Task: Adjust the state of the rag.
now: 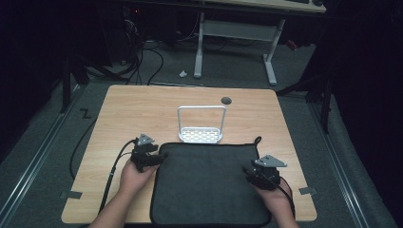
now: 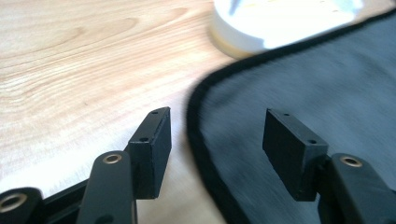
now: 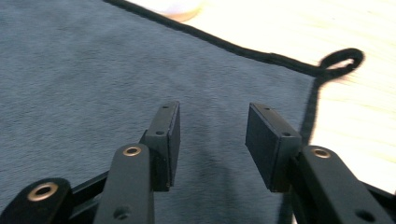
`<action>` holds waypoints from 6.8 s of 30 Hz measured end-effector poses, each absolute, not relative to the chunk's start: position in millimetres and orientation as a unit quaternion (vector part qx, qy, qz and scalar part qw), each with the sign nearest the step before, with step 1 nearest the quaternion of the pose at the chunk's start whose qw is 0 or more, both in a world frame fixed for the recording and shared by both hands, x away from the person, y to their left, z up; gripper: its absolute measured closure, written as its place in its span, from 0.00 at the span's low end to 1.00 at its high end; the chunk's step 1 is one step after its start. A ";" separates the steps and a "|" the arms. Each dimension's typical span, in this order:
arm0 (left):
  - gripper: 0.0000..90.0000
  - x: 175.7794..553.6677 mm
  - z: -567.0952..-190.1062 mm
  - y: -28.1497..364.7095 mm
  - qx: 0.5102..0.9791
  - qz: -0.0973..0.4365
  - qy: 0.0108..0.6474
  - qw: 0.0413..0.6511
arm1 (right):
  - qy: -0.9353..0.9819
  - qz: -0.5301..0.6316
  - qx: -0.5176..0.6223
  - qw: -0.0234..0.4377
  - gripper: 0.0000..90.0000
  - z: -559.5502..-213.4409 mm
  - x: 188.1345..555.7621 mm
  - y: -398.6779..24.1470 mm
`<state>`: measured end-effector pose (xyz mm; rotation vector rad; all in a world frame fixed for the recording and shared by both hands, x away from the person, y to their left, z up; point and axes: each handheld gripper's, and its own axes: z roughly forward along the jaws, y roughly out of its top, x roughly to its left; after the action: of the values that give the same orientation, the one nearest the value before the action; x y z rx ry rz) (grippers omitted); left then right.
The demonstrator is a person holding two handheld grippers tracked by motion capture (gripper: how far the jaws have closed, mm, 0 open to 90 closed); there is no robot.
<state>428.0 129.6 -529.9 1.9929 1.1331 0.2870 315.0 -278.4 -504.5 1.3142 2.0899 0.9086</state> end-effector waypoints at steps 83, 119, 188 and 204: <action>0.95 401.4 -492.0 274.7 0.688 0.072 0.535 0.485 | 0.855 0.459 0.178 0.161 0.93 -464.8 252.8 80.0; 0.93 426.0 -483.5 26.5 0.746 0.052 0.485 0.453 | 0.811 0.428 0.331 0.223 0.93 -488.7 231.5 -162.0; 0.83 301.8 -530.9 104.0 0.824 0.028 0.368 0.429 | 0.830 0.337 0.394 0.206 0.93 -526.3 289.5 -179.1; 0.54 356.1 -512.5 120.2 0.779 0.077 0.434 0.445 | 0.826 0.345 0.396 0.208 0.92 -528.3 288.3 -179.9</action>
<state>356.1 120.2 -512.5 1.9302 1.0764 0.1909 288.3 -179.9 -528.3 1.1017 2.2980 0.9593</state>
